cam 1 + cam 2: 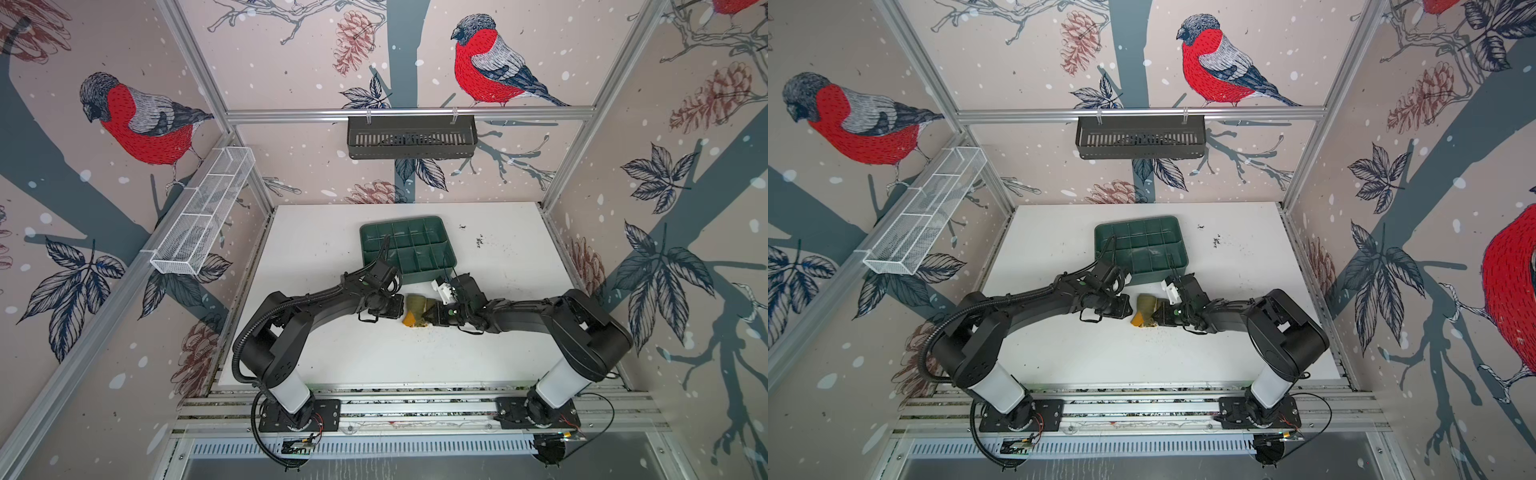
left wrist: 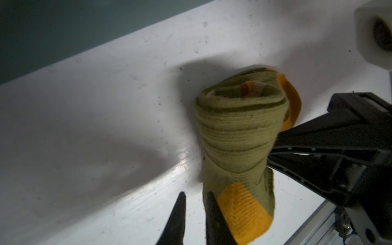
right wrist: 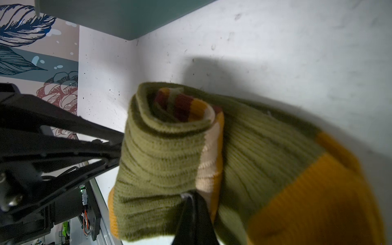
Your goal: Roll the socks
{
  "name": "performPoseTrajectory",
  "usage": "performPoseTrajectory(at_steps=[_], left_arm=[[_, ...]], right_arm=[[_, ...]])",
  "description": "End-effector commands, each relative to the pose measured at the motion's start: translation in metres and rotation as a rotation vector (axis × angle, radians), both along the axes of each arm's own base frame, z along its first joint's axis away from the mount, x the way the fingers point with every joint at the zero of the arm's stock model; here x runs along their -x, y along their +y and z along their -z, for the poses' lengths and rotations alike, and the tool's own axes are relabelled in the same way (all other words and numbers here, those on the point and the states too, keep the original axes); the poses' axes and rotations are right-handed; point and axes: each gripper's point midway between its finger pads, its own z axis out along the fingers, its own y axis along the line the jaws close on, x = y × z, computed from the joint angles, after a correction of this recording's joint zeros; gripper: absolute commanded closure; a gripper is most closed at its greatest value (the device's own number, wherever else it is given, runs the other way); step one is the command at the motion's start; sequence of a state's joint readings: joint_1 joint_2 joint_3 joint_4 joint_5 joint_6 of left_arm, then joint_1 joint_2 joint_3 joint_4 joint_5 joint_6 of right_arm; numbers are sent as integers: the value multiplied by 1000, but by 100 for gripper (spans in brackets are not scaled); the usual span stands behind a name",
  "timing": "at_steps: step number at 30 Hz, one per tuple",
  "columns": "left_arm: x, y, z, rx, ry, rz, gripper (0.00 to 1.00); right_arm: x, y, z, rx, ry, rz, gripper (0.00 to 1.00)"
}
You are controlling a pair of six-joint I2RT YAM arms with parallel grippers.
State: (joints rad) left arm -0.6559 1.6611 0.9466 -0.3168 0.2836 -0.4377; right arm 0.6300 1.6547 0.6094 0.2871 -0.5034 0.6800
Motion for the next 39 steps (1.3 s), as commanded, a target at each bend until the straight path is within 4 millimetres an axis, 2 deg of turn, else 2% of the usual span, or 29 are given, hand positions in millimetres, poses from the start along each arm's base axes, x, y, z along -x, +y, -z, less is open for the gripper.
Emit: performPoseTrajectory(at_steps=[1, 6, 15, 22, 35, 39], left_arm=[[-7, 1, 7, -15, -20, -7, 81], [-12, -9, 11, 19, -22, 7, 82], [-20, -17, 4, 48, -61, 29, 82], [-18, -27, 1, 101, -60, 56, 82], [-5, -49, -28, 151, -89, 112, 82], [-4, -53, -31, 166, -91, 121, 82]], right_arm=[[5, -14, 17, 86, 39, 25, 96], [4, -14, 16, 87, 39, 28, 96], [2, -14, 17, 93, 39, 27, 96], [0, -14, 16, 97, 36, 31, 96], [-3, -19, 15, 101, 34, 45, 96], [-4, -22, 15, 102, 33, 52, 94]])
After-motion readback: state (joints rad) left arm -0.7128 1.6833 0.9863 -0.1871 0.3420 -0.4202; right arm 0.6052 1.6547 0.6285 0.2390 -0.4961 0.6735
